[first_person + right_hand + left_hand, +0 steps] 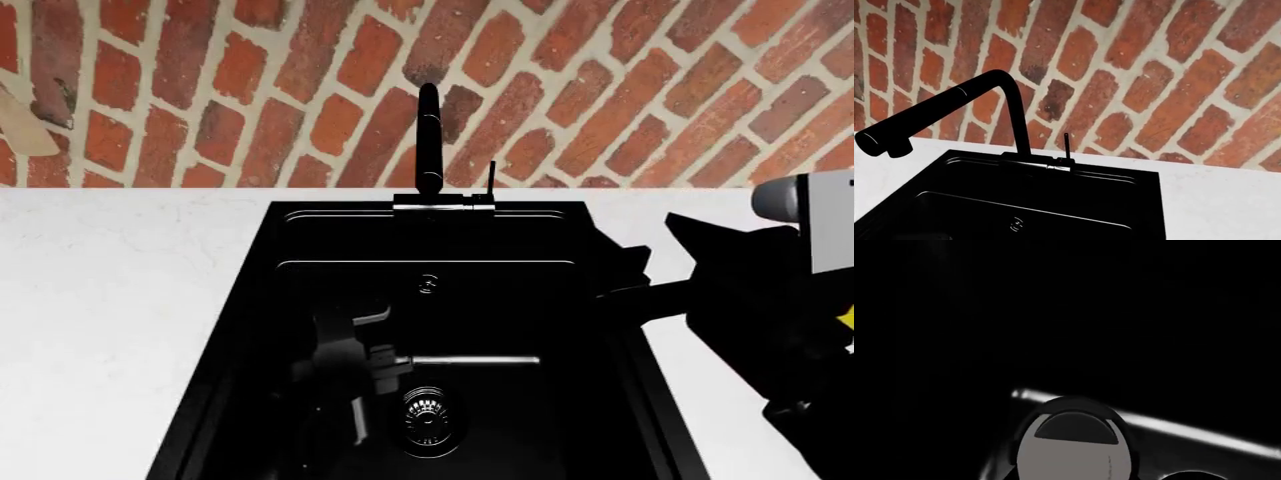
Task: Pick the cup and bowl from the sink and place them on the counter for drying.
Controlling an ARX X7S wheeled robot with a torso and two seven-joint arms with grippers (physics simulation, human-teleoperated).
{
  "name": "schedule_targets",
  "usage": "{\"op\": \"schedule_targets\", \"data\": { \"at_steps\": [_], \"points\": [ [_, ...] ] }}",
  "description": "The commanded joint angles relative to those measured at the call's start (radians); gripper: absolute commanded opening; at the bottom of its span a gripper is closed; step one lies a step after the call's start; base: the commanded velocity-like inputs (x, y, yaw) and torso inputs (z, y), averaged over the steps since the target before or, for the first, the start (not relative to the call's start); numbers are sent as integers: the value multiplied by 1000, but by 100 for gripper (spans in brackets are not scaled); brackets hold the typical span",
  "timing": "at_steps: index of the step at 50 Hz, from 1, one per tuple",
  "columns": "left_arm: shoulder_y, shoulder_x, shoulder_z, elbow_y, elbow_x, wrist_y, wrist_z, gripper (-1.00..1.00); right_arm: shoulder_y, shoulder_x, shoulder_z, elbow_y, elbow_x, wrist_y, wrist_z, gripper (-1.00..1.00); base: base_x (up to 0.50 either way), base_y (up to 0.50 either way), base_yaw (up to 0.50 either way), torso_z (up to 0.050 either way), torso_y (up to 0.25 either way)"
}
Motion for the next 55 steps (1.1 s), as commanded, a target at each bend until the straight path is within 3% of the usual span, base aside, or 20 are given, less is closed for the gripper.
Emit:
{"op": "schedule_targets", "data": {
  "at_steps": [1, 14, 22, 30, 42, 55],
  "points": [
    [37, -38, 21, 157, -30, -33, -61, -100, -1, -6, -3, 0, -3, 1, -3, 100, 0, 0, 0, 0, 0],
    [61, -142, -3, 621, -189, -271, -295, -100, 8, -20, -9, 17, -7, 2, -12, 100, 0, 0, 0, 0, 0],
    [40, -181, -14, 766, -285, -387, -378, -100, 9, -22, -2, 18, -11, -7, -5, 100, 0, 0, 0, 0, 0],
    [-31, -221, -74, 832, -442, -503, -430, -100, 71, -19, -6, 32, 12, 22, 17, 100, 0, 0, 0, 0, 0],
    [-155, -320, -187, 921, -750, -653, -607, -100, 98, -19, -7, 45, 22, 33, 23, 100, 0, 0, 0, 0, 0],
    [-301, -412, -237, 852, -868, -709, -600, -100, 104, -9, -3, 53, 28, 37, 24, 100, 0, 0, 0, 0, 0]
  ]
}}
